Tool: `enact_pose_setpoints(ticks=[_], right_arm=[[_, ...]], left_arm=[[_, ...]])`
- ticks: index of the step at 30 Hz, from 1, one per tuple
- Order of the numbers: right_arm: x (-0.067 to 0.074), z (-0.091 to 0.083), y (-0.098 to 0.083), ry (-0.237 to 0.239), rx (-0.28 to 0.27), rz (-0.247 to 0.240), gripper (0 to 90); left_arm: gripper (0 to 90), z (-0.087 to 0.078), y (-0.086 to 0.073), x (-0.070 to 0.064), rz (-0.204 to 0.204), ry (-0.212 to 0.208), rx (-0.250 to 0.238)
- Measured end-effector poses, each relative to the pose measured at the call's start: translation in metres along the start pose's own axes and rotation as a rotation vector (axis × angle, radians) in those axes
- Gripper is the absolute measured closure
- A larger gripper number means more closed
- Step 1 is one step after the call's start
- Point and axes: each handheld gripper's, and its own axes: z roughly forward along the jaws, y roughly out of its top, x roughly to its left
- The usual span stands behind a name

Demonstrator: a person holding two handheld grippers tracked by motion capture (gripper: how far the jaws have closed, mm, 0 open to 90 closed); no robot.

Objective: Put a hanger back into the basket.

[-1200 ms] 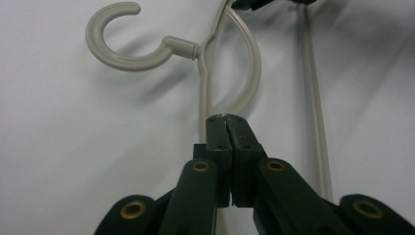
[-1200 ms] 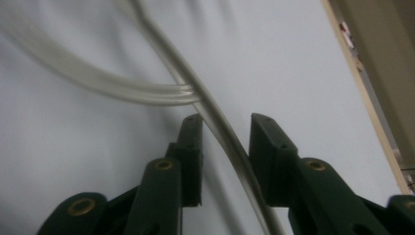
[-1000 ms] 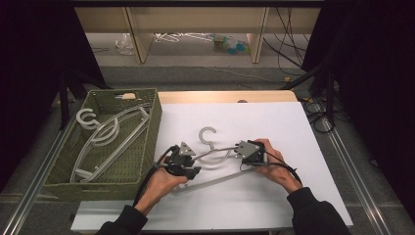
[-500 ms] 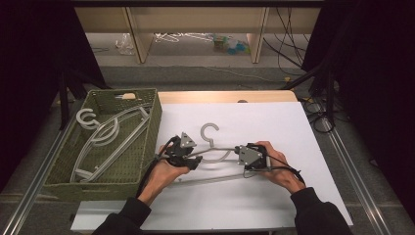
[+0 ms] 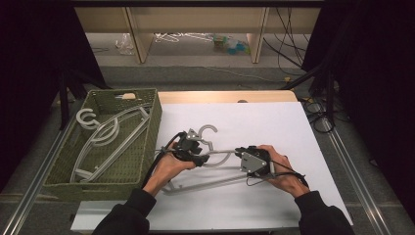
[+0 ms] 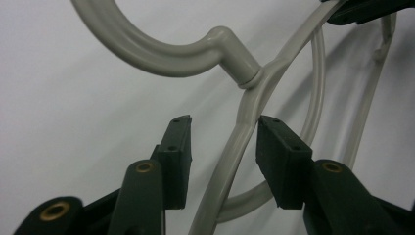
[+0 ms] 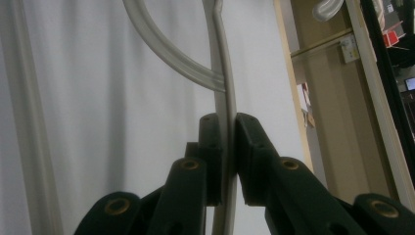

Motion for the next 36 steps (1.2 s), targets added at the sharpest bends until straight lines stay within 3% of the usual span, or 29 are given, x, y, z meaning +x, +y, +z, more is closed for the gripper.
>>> enact_pose_setpoints(ticks=[7, 11, 13, 14, 15, 17, 18, 19, 20, 21, 23, 26, 28, 31, 34, 36], right_arm=[[-0.001, -0.002, 0.0, -0.004, -0.013, -0.02, 82.0], [0.001, -0.003, -0.002, 0.001, -0.015, 0.021, 80.9], [-0.001, -0.004, -0.002, 0.0, -0.023, 0.006, 79.7], [-0.003, -0.004, -0.002, -0.005, -0.037, -0.025, 79.2], [-0.003, -0.004, -0.002, 0.002, -0.043, 0.003, 78.8], [-0.003, -0.005, -0.001, 0.004, -0.054, 0.028, 78.2], [-0.005, -0.006, -0.002, 0.008, -0.065, 0.011, 77.6], [-0.004, -0.008, -0.001, 0.01, -0.059, 0.042, 75.7], [0.0, -0.009, 0.002, 0.009, -0.077, 0.163, 72.0], [-0.002, -0.011, 0.002, -0.004, -0.074, 0.159, 69.4], [-0.002, -0.016, 0.003, -0.036, -0.09, 0.221, 59.9], [-0.004, -0.024, 0.002, -0.052, -0.11, 0.363, 45.6], [-0.005, -0.031, 0.002, -0.069, -0.126, 0.411, 41.5], [-0.006, -0.042, 0.002, -0.087, -0.154, 0.526, 36.7], [-0.004, -0.05, 0.0, -0.077, -0.18, 0.667, 32.7], [-0.001, -0.054, -0.001, -0.062, -0.196, 0.731, 30.5]], left_arm=[[72.1, 0.003, 0.005, -0.006, 0.077, -0.042, -0.004], [76.1, -0.003, 0.006, -0.013, 0.117, -0.063, -0.005], [78.6, -0.008, 0.005, -0.018, 0.137, -0.076, 0.006], [79.2, -0.01, 0.004, -0.021, 0.139, -0.074, 0.003], [79.9, -0.013, 0.004, -0.022, 0.148, -0.076, 0.005], [80.4, -0.017, 0.003, -0.024, 0.126, -0.076, -0.012], [80.4, -0.018, 0.003, -0.024, 0.132, -0.076, -0.013], [80.4, -0.02, 0.002, -0.025, 0.122, -0.077, -0.01], [80.4, -0.022, 0.002, -0.024, 0.102, -0.068, -0.018], [80.4, -0.023, 0.002, -0.024, 0.082, -0.067, -0.024], [80.4, -0.029, 0.002, -0.02, 0.072, -0.058, -0.024], [80.3, -0.038, 0.003, -0.015, 0.022, -0.051, -0.054], [80.4, -0.043, 0.003, -0.011, -0.008, -0.046, -0.076], [80.3, -0.052, 0.002, -0.004, -0.038, -0.033, -0.096], [80.3, -0.059, 0.003, 0.001, -0.089, -0.032, -0.128], [80.2, -0.064, 0.004, 0.004, -0.117, -0.041, -0.15]])
